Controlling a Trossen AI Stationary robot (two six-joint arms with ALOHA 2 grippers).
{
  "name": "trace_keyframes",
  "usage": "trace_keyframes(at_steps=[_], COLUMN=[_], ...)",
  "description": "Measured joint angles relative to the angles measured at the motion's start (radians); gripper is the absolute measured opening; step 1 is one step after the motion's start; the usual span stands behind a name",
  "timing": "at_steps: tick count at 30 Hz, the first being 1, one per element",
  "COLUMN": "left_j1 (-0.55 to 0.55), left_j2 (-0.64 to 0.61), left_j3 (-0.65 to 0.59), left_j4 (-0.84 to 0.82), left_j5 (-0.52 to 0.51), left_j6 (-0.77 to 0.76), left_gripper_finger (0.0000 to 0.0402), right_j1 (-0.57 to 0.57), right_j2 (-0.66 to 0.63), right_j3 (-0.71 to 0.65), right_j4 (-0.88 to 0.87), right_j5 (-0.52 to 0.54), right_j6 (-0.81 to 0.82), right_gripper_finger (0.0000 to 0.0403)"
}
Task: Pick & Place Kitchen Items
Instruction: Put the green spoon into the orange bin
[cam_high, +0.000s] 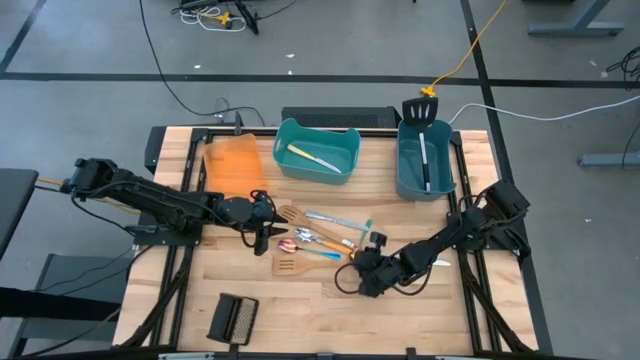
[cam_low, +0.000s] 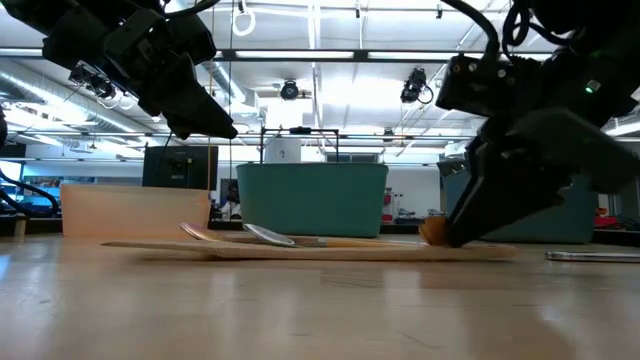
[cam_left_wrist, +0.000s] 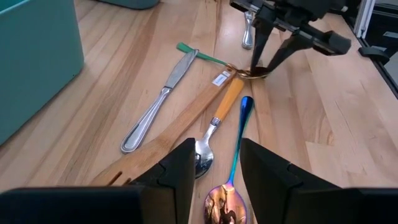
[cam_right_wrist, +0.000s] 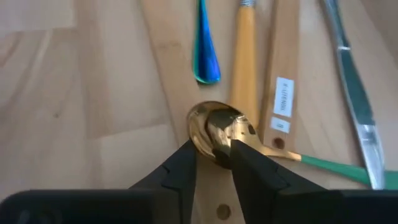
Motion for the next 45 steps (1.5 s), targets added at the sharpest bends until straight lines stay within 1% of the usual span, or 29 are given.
trace_keyframes(at_steps=[3,7,8,12,20,28,33,37,42,45], left_j1=[0.000,0.000,0.000,0.000,0.000,0.000,0.000,0.000,0.000,0.000], left_j2=[0.000,0.000,0.000,0.000,0.000,0.000,0.000,0.000,0.000,0.000], left_j3=[0.000,0.000,0.000,0.000,0.000,0.000,0.000,0.000,0.000,0.000], left_j4=[0.000,0.000,0.000,0.000,0.000,0.000,0.000,0.000,0.001,0.001], left_j5=[0.000,0.000,0.000,0.000,0.000,0.000,0.000,0.000,0.000,0.000], left_j6=[0.000,0.000,0.000,0.000,0.001,0.001,0.002,0.002,0.002,0.003], left_gripper_finger=[0.0133,0.0133,0.0133,0.0133,0.0133,0.0133,0.0133,0.0133,0.0133,0.0133], right_j1=[-0.002,-0.003,-0.002,-0.004,-0.005,-0.007,-0.024,-0.039,-0.052,-0.062], right_j2=[0.000,-0.002,-0.002,-0.002,-0.005,-0.005,-0.008,-0.032,-0.092,-0.130], right_j3=[0.000,0.002,0.001,0.001,0.008,0.100,0.130,0.135,0.135,0.135], right_j4=[0.001,0.005,0.005,0.006,0.000,-0.122,-0.142,-0.141,-0.121,-0.067], right_j5=[0.011,0.010,0.005,-0.002,-0.008,-0.010,-0.008,-0.004,0.006,0.007], right_j6=[0.007,0.009,0.013,0.043,0.039,0.005,-0.030,-0.041,-0.061,-0.087], right_gripper_finger=[0.0073,0.0017,0.0011,0.0008,0.0004,0.0004,0.0004,0.0004,0.0004,0.0004])
